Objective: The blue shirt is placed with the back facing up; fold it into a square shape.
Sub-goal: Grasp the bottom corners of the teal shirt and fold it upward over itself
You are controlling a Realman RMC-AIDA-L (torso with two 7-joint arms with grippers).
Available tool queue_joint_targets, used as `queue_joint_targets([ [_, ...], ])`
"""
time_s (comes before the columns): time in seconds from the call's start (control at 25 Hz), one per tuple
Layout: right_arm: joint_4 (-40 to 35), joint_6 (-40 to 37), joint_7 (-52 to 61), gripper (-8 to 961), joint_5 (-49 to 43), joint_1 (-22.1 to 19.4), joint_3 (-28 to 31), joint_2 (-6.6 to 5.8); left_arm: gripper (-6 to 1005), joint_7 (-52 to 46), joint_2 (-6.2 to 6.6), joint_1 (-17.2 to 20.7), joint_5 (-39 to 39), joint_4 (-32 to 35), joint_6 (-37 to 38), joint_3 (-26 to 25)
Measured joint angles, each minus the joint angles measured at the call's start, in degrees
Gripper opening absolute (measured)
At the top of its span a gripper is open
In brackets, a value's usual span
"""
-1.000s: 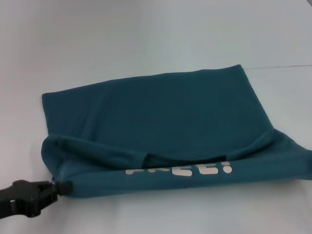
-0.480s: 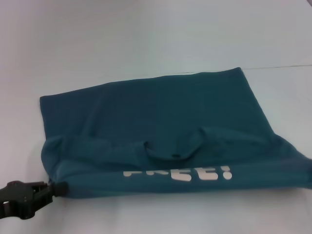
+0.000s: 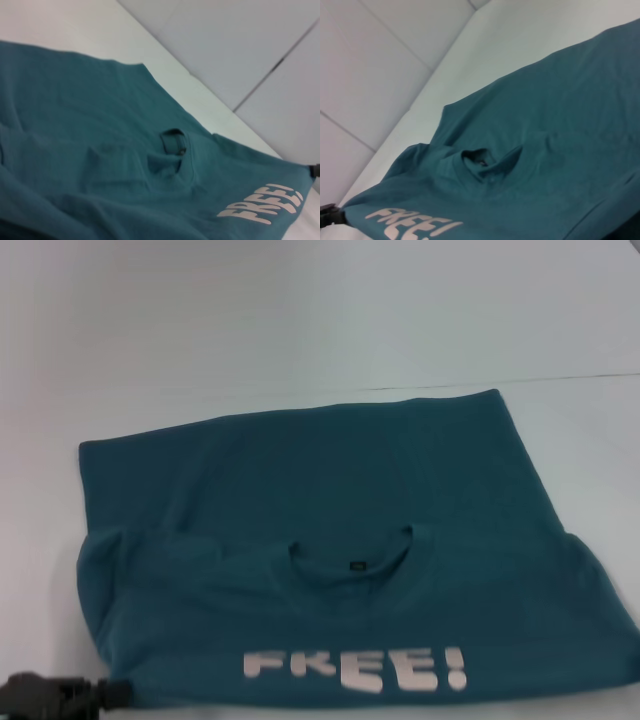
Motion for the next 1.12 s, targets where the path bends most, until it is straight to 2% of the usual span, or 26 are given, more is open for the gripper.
queue_joint_targets([
  [0.4, 0.0, -5.1, -5.4, 36, 0.0, -3.2, 0.3, 0.68, 44, 0.1, -0.21, 0.8, 1.9, 0.3, 2.6, -0.8],
  [0.72, 0.0, -6.4, -6.5, 39, 0.3, -5.3, 3.2, 1.19, 52, -0.2, 0.24, 0.1, 1.9, 0.3, 2.8, -2.2],
  [1.0, 0.2, -2.4, -4.4, 41, 0.4, 0.9, 12.2, 0.42, 60, -0.8, 1.06, -4.8, 1.3, -0.7, -0.6, -6.6],
  [1.04, 0.3, -1.2, -3.9, 41, 0.4, 2.0, 12.6, 0.32, 61, -0.9, 1.43, -8.1, 1.2, -2.5, -3.8, -9.2],
  [1.12, 0.9, 1.9, -3.3, 42, 0.4, 4.3, 12.9, 0.08, 63, -0.9, 1.68, -10.3, 0.9, -3.8, -6.4, -10.4],
])
